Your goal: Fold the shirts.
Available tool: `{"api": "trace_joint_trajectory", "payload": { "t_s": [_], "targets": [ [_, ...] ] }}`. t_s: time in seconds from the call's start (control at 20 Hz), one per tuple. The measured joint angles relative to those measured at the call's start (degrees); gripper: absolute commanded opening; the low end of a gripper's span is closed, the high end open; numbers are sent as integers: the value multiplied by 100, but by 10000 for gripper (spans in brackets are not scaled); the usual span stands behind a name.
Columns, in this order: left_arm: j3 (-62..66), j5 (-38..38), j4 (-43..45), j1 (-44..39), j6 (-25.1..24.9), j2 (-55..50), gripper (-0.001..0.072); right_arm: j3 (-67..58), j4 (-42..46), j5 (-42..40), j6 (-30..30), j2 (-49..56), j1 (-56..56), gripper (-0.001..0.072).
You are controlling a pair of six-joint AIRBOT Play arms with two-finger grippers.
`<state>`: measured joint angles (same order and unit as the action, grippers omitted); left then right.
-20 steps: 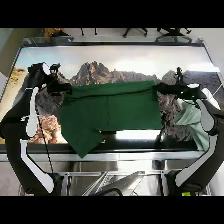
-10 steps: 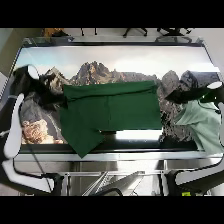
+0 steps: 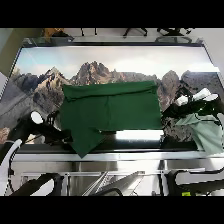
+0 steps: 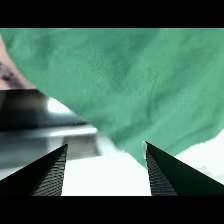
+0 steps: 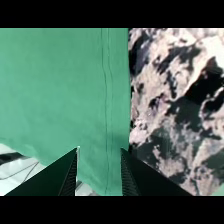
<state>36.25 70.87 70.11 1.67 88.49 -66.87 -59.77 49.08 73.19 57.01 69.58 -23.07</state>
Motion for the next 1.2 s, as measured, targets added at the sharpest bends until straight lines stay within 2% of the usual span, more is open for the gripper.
{"api": "trace_joint_trajectory", "payload": {
  "t_s": [0.15,0.3,0.35,0.4,0.6,0.95,1.1,1.15,1.2],
  "targets": [
    [-380,-588,-505,2,-7,-39,532,50,13,9,2,-15,0,318],
    [-404,-883,-1182,2,-319,-396,513,66,42,28,0,-24,-2,318],
    [-341,-935,-1327,2,-426,-529,204,68,42,26,0,-24,-4,319],
    [-258,-1049,-1366,0,-529,-645,16,70,66,24,0,-26,-7,320],
    [195,-1056,-1307,0,-793,-807,17,74,315,-52,162,-24,-48,321],
    [573,-387,-1176,7,-905,-337,17,157,492,-59,350,177,-33,321],
    [601,-260,-1134,9,-907,-103,17,356,313,24,385,332,151,318],
    [605,-249,-1117,9,-907,-42,17,420,258,-2,361,376,240,292],
    [610,-229,-1115,11,-907,24,17,468,177,-20,323,420,334,120]
  ]
}}
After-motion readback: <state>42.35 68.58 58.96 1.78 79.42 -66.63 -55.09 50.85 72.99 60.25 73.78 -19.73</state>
